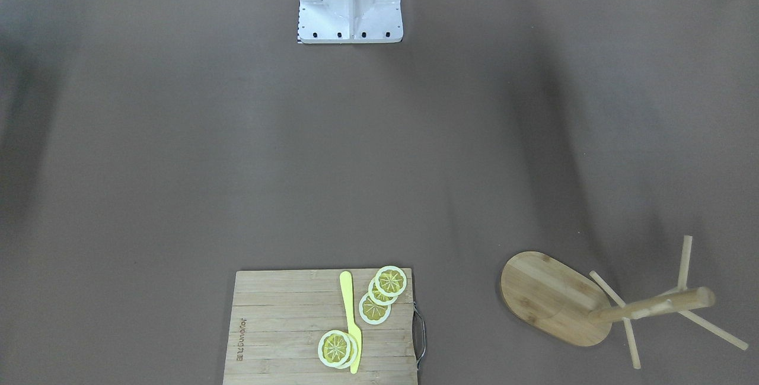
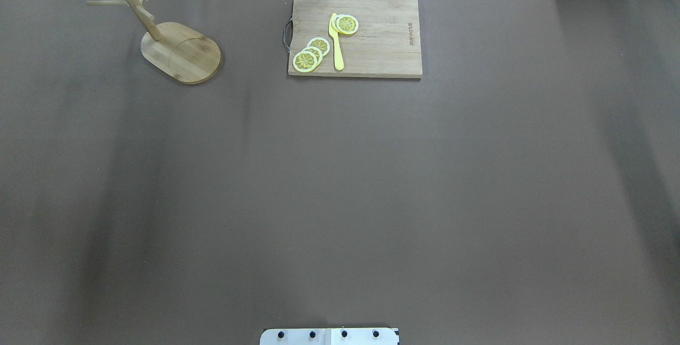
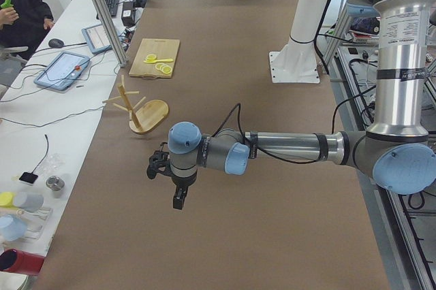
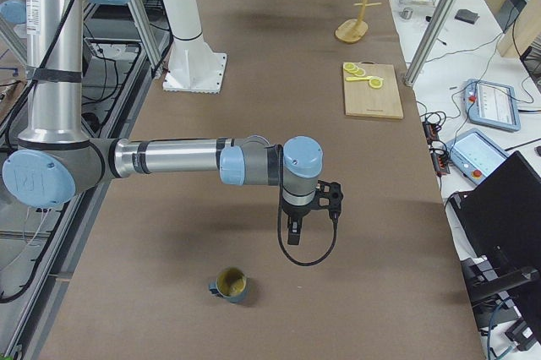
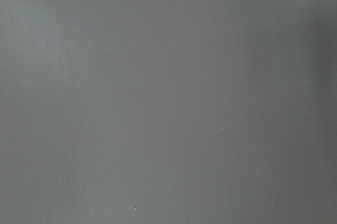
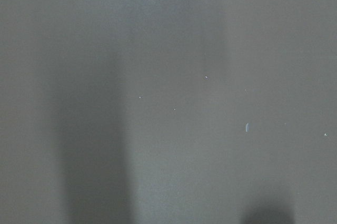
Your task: Hang cup on storage rack
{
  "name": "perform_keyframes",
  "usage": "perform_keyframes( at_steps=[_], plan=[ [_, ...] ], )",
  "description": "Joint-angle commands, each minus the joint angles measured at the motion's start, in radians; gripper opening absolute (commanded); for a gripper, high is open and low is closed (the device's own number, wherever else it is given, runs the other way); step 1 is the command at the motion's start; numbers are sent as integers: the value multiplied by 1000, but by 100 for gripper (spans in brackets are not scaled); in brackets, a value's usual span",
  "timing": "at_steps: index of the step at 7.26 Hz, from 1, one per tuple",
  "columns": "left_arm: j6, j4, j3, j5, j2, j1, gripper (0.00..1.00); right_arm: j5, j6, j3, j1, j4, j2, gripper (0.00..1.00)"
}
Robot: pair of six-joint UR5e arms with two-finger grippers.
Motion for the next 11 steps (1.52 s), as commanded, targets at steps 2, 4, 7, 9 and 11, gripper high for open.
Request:
perform_keyframes(
  at_steps=[2,4,7,9,11],
  plan=[
    [0,-6,1,0,4,-1,98,4,2,1,-1,0,-4,100],
    [-2,-6,1,0,4,0,98,-7,2,-1,-1,-1,2,100],
    [-5,-4,-6,-9,3,-2,98,7,0,12,-1,0,8,100],
    [0,-6,-13,-3,2,-2,98,-2,1,-2,-7,-3,28,100],
    [0,-64,7,-3,12,-2,98,-1,0,-2,-7,0,16,100]
  ],
)
